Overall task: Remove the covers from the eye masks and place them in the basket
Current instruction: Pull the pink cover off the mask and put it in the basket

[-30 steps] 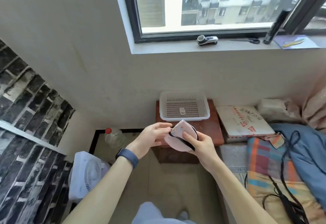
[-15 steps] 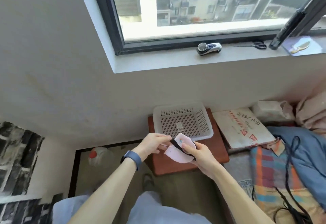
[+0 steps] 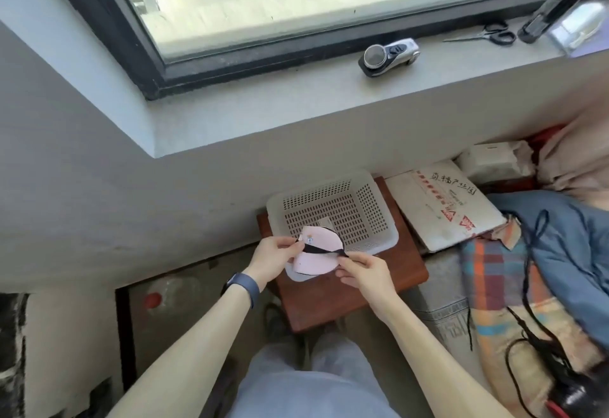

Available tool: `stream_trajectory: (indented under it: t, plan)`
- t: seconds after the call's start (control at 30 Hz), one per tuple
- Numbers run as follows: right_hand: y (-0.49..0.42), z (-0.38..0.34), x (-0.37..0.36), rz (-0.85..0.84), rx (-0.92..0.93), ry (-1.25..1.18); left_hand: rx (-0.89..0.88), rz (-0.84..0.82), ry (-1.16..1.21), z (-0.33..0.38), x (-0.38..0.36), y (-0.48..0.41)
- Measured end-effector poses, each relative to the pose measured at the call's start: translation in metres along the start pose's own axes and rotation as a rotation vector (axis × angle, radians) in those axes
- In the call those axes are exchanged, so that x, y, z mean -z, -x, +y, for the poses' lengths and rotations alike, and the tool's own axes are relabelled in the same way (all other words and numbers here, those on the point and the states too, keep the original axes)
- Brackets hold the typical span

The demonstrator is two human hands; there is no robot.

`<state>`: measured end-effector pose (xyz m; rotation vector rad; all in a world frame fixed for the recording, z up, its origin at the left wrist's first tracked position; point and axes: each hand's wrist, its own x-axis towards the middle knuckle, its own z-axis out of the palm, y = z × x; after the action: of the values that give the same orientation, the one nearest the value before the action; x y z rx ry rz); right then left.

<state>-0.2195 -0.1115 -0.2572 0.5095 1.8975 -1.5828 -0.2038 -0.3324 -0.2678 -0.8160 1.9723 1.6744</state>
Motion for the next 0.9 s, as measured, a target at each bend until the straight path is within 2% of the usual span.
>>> stream_trajectory:
  t: [0.17, 0.33, 0.43, 0.5, 0.63, 0.77, 0.9]
  plan:
    - [-0.056, -0.003, -0.006, 0.008, -0.031, 0.103, 0.048, 0.122, -0.074, -0.006, -0.010, -0.024]
    - [-0.127, -0.002, -0.010, -0.012, 0.031, 0.411, -0.082, 0.344, -0.551, -0.024, -0.013, -0.048]
    - [-0.164, 0.001, -0.018, -0.081, 0.053, 0.504, -0.128, 0.291, -0.839, -0.041, -0.014, -0.061]
    - [-0.185, 0.005, -0.027, -0.133, 0.050, 0.548, -0.116, 0.233, -0.945, -0.055, -0.016, -0.067]
    - [-0.213, 0.013, -0.047, -0.180, 0.076, 0.642, -0.090, 0.208, -0.967, -0.068, -0.021, -0.071]
    - [-0.226, 0.022, -0.065, -0.043, 0.214, 0.784, -0.106, 0.247, -0.992, -0.069, -0.022, -0.074]
    - [-0.226, 0.025, -0.070, -0.018, 0.189, 0.828, -0.068, 0.222, -1.047, -0.063, -0.023, -0.072]
